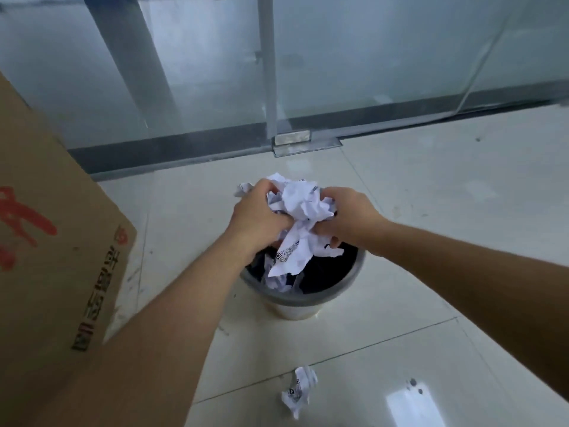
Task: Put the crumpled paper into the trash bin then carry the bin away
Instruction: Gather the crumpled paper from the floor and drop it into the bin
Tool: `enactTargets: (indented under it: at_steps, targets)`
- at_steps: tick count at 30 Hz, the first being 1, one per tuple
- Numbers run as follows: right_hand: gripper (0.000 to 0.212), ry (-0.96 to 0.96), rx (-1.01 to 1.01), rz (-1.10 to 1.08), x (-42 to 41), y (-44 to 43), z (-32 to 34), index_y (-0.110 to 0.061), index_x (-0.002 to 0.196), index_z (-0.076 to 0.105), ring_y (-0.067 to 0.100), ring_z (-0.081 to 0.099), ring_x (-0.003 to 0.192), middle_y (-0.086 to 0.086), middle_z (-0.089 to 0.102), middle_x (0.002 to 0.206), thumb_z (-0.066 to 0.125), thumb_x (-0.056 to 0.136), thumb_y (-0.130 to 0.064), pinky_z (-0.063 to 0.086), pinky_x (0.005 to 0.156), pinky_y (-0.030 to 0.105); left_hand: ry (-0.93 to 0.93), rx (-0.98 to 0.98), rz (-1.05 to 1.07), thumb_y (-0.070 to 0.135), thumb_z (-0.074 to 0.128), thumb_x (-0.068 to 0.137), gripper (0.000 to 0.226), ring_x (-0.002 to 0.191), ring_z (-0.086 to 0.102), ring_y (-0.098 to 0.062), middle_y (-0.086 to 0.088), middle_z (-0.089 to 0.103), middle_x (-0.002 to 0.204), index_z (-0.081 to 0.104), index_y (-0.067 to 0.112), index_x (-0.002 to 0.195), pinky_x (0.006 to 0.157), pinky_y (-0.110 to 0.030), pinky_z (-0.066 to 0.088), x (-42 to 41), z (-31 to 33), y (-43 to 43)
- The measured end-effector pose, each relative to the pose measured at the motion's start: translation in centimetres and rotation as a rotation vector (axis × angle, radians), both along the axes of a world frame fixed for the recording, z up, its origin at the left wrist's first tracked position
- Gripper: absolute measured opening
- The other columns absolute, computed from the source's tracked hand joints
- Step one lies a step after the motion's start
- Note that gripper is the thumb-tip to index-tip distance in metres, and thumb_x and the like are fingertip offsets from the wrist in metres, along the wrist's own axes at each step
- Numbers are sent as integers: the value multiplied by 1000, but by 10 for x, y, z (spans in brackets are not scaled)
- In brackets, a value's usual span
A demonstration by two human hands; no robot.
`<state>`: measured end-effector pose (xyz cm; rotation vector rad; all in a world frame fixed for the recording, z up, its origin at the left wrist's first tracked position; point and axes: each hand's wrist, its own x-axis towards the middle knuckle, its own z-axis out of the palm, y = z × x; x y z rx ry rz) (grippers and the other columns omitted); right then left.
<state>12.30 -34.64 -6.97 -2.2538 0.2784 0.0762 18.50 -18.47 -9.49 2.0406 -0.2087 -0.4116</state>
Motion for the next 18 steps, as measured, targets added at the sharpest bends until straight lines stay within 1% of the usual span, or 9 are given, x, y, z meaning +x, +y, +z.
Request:
enactTargets:
  at_steps: [3,4,6,8,10,12,14,16,18]
  targets:
    - [28,45,-8,-62,1,-17,-8,-26,66,52,33,68,56,-2,61,66,70,76,-7,57,57,38,-18,95,-18,24,71,64,49,75,71,-27,0,72,88,53,40,106,66,-41,59,-1,-4,-18]
    - [24,63,-25,-72,2,-21,-12,-22,68,52,32,68,55,1,63,68,71,75,-8,57,56,36,-12,76,-16,23,71,64,50,72,71,-28,-1,72,91,52,40,107,62,-41,60,-1,-6,-21]
    - [19,78,-53,-83,3,-27,-18,-16,75,54,33,70,58,6,65,69,70,73,-7,58,58,38,24,-3,-8,12,73,72,52,69,65,-23,-5,69,104,54,32,115,47,-27,52,-4,-10,-24]
    - [21,86,-110,-51,5,-28,-24,-13,84,58,32,68,64,5,62,71,74,72,-7,56,61,36,60,13,-43,7,74,77,56,76,62,-16,-3,65,113,54,26,125,42,-15,50,-7,-13,-22]
    - [41,113,-300,67,7,-28,-27,-10,107,62,30,63,80,8,63,88,80,71,-11,44,64,29,170,56,-144,12,79,74,71,87,66,-17,0,64,124,50,33,135,57,-27,62,-11,-17,-16]
    - [69,144,-457,177,7,-27,-31,-10,130,53,29,58,93,13,59,112,85,69,-15,34,69,21,267,132,-219,15,82,73,91,88,69,-18,4,59,129,37,44,147,77,-41,64,-16,-20,-7]
    - [92,180,-489,188,8,-29,-35,-18,142,42,27,55,96,13,47,129,89,62,-15,42,75,26,284,125,-212,12,82,76,105,84,64,-12,9,47,126,23,45,157,78,-42,61,-18,-19,2]
    - [98,203,-556,191,10,-30,-34,-21,146,37,29,54,106,12,42,134,87,62,-9,50,82,34,248,87,-168,13,83,79,102,85,57,-6,10,40,127,25,39,159,77,-39,62,-18,-16,10]
    - [91,187,-605,190,13,-27,-29,-21,145,38,32,51,117,12,42,133,79,67,-3,52,91,38,187,78,-112,16,82,81,88,88,57,-7,5,44,133,37,34,155,87,-43,62,-18,-11,21]
